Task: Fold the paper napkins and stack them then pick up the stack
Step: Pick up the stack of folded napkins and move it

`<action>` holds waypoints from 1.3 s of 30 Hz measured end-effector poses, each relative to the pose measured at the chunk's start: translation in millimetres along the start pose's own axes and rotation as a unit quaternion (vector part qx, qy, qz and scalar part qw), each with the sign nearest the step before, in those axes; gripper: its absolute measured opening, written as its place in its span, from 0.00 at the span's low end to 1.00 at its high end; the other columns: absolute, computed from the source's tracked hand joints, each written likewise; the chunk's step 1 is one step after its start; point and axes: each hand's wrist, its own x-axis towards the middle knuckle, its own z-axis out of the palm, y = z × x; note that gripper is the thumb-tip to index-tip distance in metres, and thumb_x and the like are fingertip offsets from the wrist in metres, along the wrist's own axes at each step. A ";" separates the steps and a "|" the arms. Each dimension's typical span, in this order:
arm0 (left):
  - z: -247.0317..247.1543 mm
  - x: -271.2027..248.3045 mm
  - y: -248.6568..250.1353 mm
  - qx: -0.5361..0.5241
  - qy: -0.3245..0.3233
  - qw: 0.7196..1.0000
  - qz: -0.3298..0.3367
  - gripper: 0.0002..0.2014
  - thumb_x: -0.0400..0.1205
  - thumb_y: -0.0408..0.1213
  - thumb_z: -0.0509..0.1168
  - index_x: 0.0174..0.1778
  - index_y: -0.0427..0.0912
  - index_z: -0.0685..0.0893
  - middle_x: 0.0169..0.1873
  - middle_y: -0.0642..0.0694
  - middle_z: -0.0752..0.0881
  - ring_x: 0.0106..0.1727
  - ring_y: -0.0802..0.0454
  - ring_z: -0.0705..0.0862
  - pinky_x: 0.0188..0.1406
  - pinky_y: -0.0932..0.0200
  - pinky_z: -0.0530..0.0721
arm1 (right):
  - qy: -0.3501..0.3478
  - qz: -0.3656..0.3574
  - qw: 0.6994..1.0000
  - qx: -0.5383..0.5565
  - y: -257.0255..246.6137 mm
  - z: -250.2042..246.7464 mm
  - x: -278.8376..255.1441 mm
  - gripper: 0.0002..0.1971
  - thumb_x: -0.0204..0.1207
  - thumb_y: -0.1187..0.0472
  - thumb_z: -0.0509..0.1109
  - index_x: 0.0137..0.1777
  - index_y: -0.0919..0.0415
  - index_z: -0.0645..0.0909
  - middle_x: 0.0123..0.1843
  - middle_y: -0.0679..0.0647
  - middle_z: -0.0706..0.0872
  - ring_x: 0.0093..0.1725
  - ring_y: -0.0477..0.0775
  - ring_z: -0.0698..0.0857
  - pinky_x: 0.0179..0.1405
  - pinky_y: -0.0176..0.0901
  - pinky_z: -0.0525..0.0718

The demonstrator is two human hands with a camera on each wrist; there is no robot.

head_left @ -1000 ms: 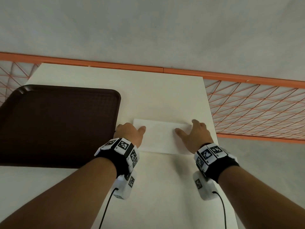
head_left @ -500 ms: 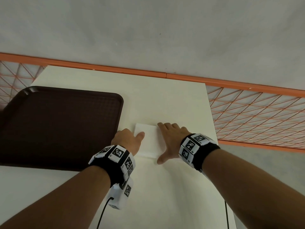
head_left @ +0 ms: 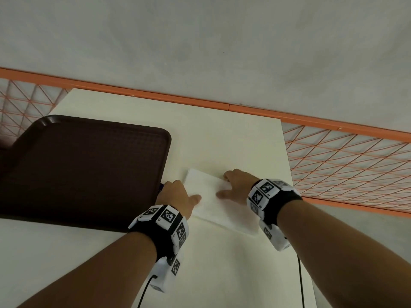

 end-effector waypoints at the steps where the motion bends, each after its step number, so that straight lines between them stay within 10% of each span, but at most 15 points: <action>1: 0.6 0.3 -0.3 0.012 -0.001 1.000 0.003 0.27 0.76 0.57 0.69 0.61 0.39 0.77 0.60 0.43 0.77 0.58 0.43 0.81 0.42 0.54 0.76 | -0.005 0.000 1.000 -0.009 -0.8 3.3 -0.2 0.32 0.76 0.38 0.68 0.72 0.58 0.69 0.68 0.57 0.76 0.66 0.59 0.77 0.65 0.52 0.76; 13: 4.7 -1.7 -7.5 0.038 -0.006 0.999 0.036 0.24 0.78 0.53 0.69 0.63 0.40 0.76 0.64 0.45 0.73 0.63 0.44 0.78 0.50 0.52 0.80 | -0.023 0.064 0.994 0.089 -10.3 24.6 0.8 0.24 0.64 0.41 0.79 0.49 0.56 0.75 0.47 0.51 0.81 0.47 0.56 0.80 0.45 0.43 0.74; 20: 0.5 0.2 -14.0 0.026 -0.018 0.997 0.063 0.25 0.78 0.54 0.68 0.65 0.42 0.76 0.65 0.46 0.74 0.67 0.45 0.73 0.60 0.48 0.79 | -0.007 0.042 0.988 0.146 -13.4 22.5 -14.5 0.22 0.66 0.46 0.79 0.54 0.56 0.78 0.49 0.51 0.82 0.48 0.55 0.81 0.45 0.42 0.74; 27: -2.7 -19.4 -33.9 -0.188 0.062 0.979 0.048 0.31 0.80 0.58 0.62 0.73 0.40 0.72 0.67 0.42 0.78 0.67 0.43 0.77 0.67 0.48 0.76 | 0.040 0.034 0.938 0.343 -1.2 35.7 -46.5 0.19 0.65 0.46 0.80 0.49 0.55 0.81 0.45 0.51 0.90 0.43 0.55 0.89 0.45 0.47 0.86; 31: 5.2 -41.8 -42.4 -0.447 -0.020 0.891 -0.077 0.28 0.78 0.67 0.55 0.45 0.43 0.83 0.47 0.41 0.88 0.48 0.41 0.87 0.59 0.39 0.84 | 0.031 0.020 0.800 0.599 -4.7 50.8 -69.6 0.23 0.66 0.54 0.83 0.59 0.63 0.83 0.50 0.59 0.92 0.49 0.62 0.91 0.55 0.62 0.88; 36: 1.8 -82.4 -43.9 -0.652 -0.254 0.707 -0.104 0.43 0.71 0.75 0.54 0.63 0.42 0.84 0.57 0.36 0.88 0.59 0.36 0.86 0.66 0.37 0.80 | -0.025 -0.032 0.670 0.741 -27.5 61.0 -105.2 0.19 0.74 0.61 0.74 0.64 0.65 0.81 0.59 0.63 0.89 0.58 0.65 0.88 0.61 0.64 0.84; 39: -14.7 -104.8 -43.5 -0.651 -0.288 0.700 -0.055 0.38 0.76 0.72 0.52 0.63 0.44 0.86 0.58 0.33 0.87 0.60 0.35 0.86 0.66 0.38 0.79 | -0.029 -0.041 0.649 0.759 -35.9 68.2 -117.9 0.20 0.75 0.61 0.75 0.66 0.64 0.81 0.60 0.63 0.88 0.60 0.65 0.87 0.64 0.65 0.82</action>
